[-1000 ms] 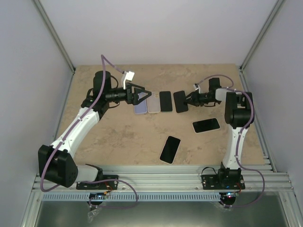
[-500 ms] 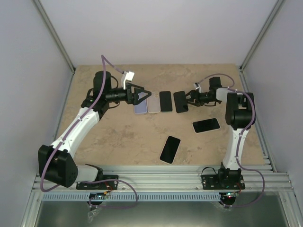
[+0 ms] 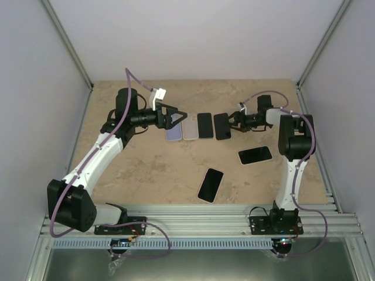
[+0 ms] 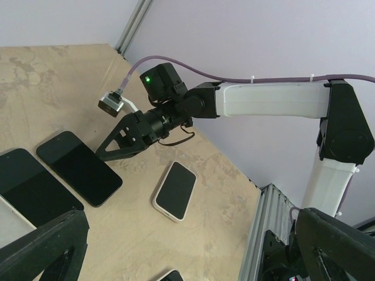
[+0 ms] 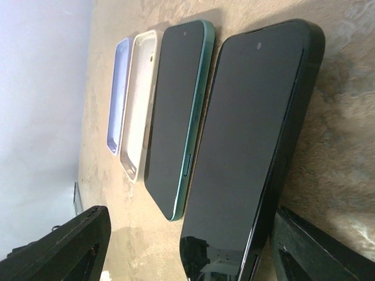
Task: Take the phone out of the phone case
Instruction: Place the phone at the center of the board.
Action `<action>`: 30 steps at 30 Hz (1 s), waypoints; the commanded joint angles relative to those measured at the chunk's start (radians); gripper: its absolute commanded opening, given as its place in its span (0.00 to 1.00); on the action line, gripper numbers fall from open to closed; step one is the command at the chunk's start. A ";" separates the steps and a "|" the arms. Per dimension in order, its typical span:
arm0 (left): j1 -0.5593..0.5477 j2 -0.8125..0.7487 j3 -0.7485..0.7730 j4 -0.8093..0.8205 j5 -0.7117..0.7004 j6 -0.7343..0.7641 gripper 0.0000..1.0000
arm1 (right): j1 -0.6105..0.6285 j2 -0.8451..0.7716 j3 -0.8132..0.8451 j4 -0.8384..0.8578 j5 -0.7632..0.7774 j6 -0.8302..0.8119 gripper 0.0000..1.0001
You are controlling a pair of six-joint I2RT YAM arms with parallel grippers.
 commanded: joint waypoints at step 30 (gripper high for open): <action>-0.069 -0.025 0.036 -0.403 -0.216 0.438 0.99 | -0.010 -0.431 -0.077 -0.083 0.160 -0.186 0.98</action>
